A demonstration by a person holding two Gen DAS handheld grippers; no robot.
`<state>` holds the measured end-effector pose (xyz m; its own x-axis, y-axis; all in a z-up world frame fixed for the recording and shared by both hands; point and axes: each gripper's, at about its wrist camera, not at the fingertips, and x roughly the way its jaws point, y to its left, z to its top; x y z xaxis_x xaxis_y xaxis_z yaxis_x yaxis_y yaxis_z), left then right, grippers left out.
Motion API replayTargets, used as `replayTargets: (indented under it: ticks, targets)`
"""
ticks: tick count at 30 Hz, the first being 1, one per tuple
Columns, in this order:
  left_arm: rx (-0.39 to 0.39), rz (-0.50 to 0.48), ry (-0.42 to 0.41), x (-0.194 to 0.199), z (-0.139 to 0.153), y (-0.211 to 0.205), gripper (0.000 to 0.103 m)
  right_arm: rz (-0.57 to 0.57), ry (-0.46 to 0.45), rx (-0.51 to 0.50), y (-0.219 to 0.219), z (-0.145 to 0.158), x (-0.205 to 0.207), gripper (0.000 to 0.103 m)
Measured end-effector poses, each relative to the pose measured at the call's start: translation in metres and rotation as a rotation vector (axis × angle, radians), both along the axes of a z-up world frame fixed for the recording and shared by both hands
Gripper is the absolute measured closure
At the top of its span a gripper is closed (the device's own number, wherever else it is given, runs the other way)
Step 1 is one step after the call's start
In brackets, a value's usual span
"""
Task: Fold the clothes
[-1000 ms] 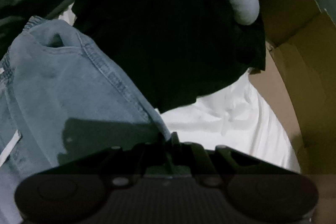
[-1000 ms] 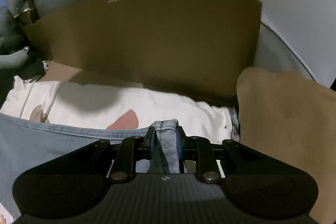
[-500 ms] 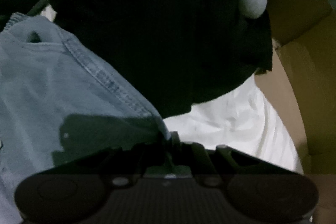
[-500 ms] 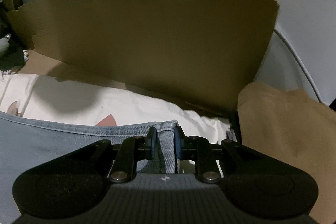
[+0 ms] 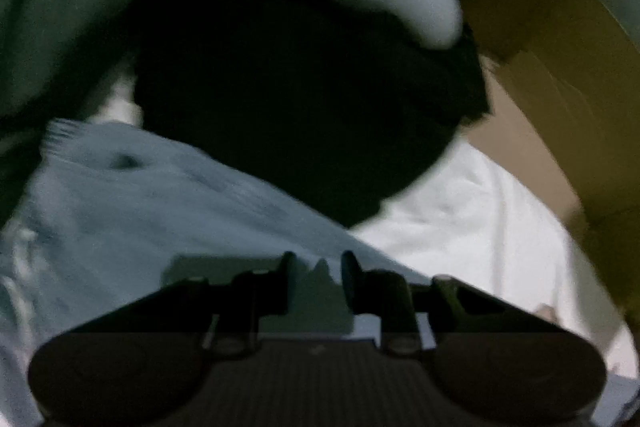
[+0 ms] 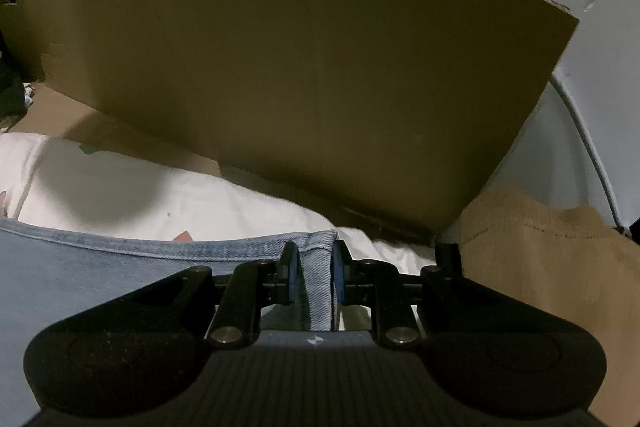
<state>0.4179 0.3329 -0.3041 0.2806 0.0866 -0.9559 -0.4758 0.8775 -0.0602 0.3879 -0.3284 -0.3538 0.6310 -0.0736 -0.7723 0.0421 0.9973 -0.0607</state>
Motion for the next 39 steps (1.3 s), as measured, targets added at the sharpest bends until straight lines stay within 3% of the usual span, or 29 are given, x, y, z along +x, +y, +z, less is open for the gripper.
replayTargets:
  ticks: [5,9,13,18,27,30,35,39]
  targets:
    - [0.108,0.069,0.014,-0.018,0.002,0.047,0.078,0.012,-0.002,-0.016,0.001,-0.003,0.006,0.085]
    - [0.137,0.089,-0.015,-0.029,-0.009,0.068,0.079,0.026,0.037,0.005,0.003,-0.007,0.013,0.081]
    - [0.177,0.019,-0.029,-0.028,-0.022,0.067,0.079,0.044,-0.040,-0.038,0.010,0.009,-0.001,0.055]
    - [0.177,0.019,-0.063,-0.023,-0.032,0.069,0.079,0.062,-0.064,0.020,0.022,0.021,-0.028,0.055]
    - [0.183,-0.011,-0.048,0.000,-0.056,0.068,0.080,0.025,-0.004,0.158,0.036,0.014,-0.092,0.055]
    - [0.193,-0.011,-0.045,0.011,-0.067,0.067,0.083,-0.009,0.026,0.185,0.036,0.008,-0.111,0.055]
    - [0.211,-0.024,-0.040,0.025,-0.074,0.063,0.097,-0.089,0.089,0.221,0.030,-0.002,-0.146,0.055]
    - [0.228,-0.017,-0.039,0.030,-0.076,0.061,0.100,-0.164,0.129,0.256,0.022,-0.013,-0.168,0.055]
